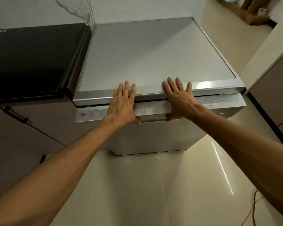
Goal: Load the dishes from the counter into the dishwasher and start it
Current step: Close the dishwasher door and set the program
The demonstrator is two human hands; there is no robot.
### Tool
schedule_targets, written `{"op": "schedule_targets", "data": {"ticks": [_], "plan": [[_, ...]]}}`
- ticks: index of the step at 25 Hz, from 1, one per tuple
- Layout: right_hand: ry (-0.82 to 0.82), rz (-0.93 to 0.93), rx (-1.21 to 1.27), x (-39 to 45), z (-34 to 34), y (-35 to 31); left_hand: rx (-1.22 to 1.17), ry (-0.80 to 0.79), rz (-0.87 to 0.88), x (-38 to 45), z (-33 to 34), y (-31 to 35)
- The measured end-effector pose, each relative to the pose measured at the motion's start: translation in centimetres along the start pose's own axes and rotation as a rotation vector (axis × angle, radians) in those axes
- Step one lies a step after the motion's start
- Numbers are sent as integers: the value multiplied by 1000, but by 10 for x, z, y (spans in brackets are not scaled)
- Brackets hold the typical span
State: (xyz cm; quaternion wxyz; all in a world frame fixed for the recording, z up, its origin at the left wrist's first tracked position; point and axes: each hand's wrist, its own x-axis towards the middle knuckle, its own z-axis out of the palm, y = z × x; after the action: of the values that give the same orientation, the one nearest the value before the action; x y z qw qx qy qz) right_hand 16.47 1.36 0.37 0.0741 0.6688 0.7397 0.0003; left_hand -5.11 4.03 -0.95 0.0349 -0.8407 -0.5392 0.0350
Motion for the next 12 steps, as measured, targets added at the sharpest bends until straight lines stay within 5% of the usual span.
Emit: {"op": "schedule_targets", "data": {"ticks": [12], "plan": [[418,-4,28,16,12,2,-65,302,-56,13,13,-2]]}}
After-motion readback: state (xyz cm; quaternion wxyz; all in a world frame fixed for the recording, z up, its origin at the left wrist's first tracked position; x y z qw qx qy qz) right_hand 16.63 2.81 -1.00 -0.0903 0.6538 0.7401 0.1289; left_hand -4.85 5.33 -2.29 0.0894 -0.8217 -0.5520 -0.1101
